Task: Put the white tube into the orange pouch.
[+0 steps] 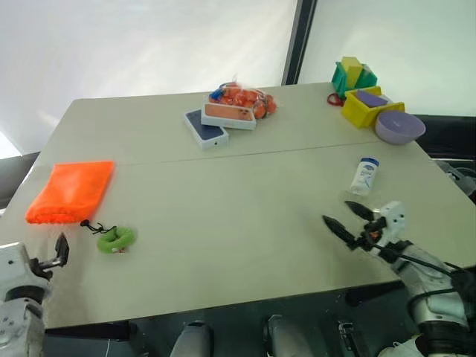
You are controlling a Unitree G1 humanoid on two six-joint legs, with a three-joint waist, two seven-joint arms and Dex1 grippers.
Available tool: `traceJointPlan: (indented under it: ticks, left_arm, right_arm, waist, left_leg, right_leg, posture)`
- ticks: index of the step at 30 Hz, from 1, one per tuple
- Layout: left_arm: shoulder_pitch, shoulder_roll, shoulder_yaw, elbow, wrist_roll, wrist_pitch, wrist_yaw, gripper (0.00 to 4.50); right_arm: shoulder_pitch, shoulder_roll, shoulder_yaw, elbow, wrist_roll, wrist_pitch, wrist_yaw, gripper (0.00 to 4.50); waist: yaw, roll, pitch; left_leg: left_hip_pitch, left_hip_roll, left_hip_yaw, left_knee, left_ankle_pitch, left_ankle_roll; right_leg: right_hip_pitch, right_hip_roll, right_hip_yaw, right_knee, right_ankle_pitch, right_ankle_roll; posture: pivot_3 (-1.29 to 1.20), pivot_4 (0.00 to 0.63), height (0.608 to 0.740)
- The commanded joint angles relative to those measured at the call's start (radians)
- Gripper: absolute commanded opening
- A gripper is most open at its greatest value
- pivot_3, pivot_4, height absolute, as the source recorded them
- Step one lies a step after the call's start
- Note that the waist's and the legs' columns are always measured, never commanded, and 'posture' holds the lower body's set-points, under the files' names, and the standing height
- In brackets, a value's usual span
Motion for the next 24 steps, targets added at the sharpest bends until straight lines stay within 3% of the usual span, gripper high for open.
traceJointPlan:
  ticks: [1, 14, 24]
  left_arm:
    - [-0.001, 0.068, -0.028, -0.005, 0.129, -0.069, 0.023, 4.50]
    - [-0.079, 0.277, -0.103, 0.179, 0.363, -0.087, 0.054, 4.50]
    - [-0.204, 0.430, -0.238, 0.410, 0.495, -0.163, 0.054, 4.50]
  right_arm:
    - [-0.029, 0.029, 0.044, -0.111, 0.024, 0.035, -0.003, 4.45]
    - [-0.075, 0.126, 0.245, -0.283, -0.004, 0.115, -0.017, 4.45]
    - [-0.106, 0.180, 0.273, -0.276, -0.014, 0.115, -0.062, 4.45]
  waist:
    - [0.000, 0.000, 0.000]
    - [-0.002, -0.001, -0.001]
    - [0.001, -0.001, -0.001]
  left_leg:
    - [0.000, 0.000, 0.000, 0.000, 0.000, 0.000]
    - [0.000, 0.000, -0.001, -0.002, 0.000, 0.000]
    - [-0.001, 0.000, -0.001, -0.002, 0.000, 0.000]
  right_leg:
    - [0.000, 0.000, 0.000, 0.000, 0.000, 0.000]
    - [-0.003, 0.000, -0.001, 0.002, 0.000, 0.000]
    - [-0.006, 0.000, -0.001, 0.007, 0.000, 0.000]
  posture:
    - [0.00, 0.150, 0.740]
    - [0.00, 0.150, 0.740]
    - [0.00, 0.150, 0.740]
